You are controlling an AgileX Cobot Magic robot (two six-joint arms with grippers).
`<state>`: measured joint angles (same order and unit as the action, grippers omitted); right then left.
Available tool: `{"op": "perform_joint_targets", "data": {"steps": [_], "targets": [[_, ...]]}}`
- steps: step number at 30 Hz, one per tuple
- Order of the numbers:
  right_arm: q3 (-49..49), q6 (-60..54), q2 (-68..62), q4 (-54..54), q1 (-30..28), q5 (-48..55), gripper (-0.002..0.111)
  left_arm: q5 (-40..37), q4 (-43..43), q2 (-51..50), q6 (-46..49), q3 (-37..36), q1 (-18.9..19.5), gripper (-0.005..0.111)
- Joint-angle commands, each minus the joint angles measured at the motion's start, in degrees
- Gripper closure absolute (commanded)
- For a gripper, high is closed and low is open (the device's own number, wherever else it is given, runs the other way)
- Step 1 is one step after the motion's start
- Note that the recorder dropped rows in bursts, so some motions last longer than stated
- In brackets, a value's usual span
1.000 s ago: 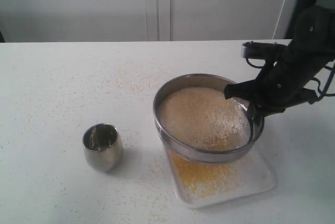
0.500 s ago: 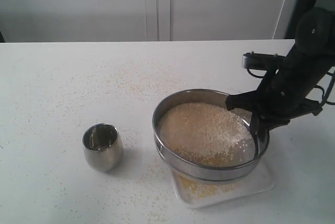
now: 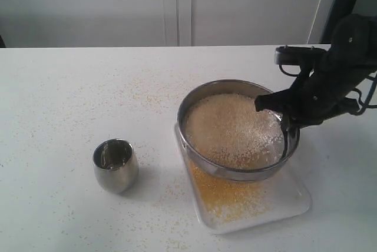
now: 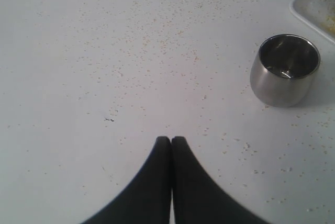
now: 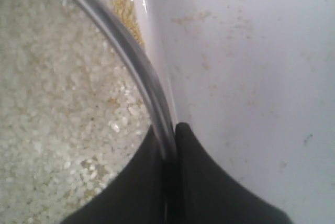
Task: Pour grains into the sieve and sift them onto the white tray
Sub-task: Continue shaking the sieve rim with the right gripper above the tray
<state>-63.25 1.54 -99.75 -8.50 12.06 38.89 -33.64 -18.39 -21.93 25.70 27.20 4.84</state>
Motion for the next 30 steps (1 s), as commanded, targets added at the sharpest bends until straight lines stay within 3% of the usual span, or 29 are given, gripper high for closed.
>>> {"op": "perform_joint_targets", "data": {"steps": [1, 5, 6, 10, 11, 15, 20, 21, 24, 26, 29, 30], "targets": [[0.6, 0.3, 2.0, 0.1, -0.1, 14.7, 0.108, -0.5, -0.5, 0.3, 0.0, -0.2, -0.4, 0.107], [1.9, 0.3, 0.7, -3.6, -0.1, -9.1, 0.108, -0.5, -0.5, 0.3, 0.0, -0.2, -0.4, 0.107], [1.5, 0.3, 0.6, -4.2, -0.1, -8.5, 0.108, -0.5, -0.5, 0.3, 0.0, -0.2, -0.4, 0.107], [0.4, -0.3, 2.0, -2.3, -0.1, 12.6, 0.108, -0.5, -0.5, 0.3, 0.0, -0.2, -0.4, 0.107], [0.8, 0.0, 2.2, -2.3, -0.1, 12.2, 0.108, -0.5, -0.5, 0.3, 0.0, -0.2, -0.4, 0.107], [1.6, 0.0, 1.3, -3.3, -0.1, -9.5, 0.108, -0.5, -0.5, 0.3, 0.0, -0.2, -0.4, 0.107], [0.5, 0.0, 2.5, -2.3, -0.1, 13.2, 0.108, -0.5, -0.5, 0.3, 0.0, -0.2, -0.4, 0.107], [1.0, 0.2, 2.6, -3.0, -0.1, 11.2, 0.108, -0.5, -0.5, 0.3, 0.0, -0.2, -0.4, 0.107], [1.5, 0.2, 1.2, -4.1, -0.1, -10.2, 0.108, -0.5, -0.5, 0.3, 0.0, -0.2, -0.4, 0.107], [0.3, 0.4, 1.1, -4.4, -0.1, -4.6, 0.108, -0.5, -0.5, 0.3, 0.0, -0.2, -0.4, 0.107], [-0.4, -0.2, 1.8, -2.1, -0.1, 12.3, 0.108, -0.5, -0.5, 0.3, 0.0, -0.2, -0.4, 0.107], [0.5, 0.3, 1.8, -3.0, -0.1, 8.1, 0.108, -0.5, -0.5, 0.3, 0.0, -0.2, -0.4, 0.107]]}}
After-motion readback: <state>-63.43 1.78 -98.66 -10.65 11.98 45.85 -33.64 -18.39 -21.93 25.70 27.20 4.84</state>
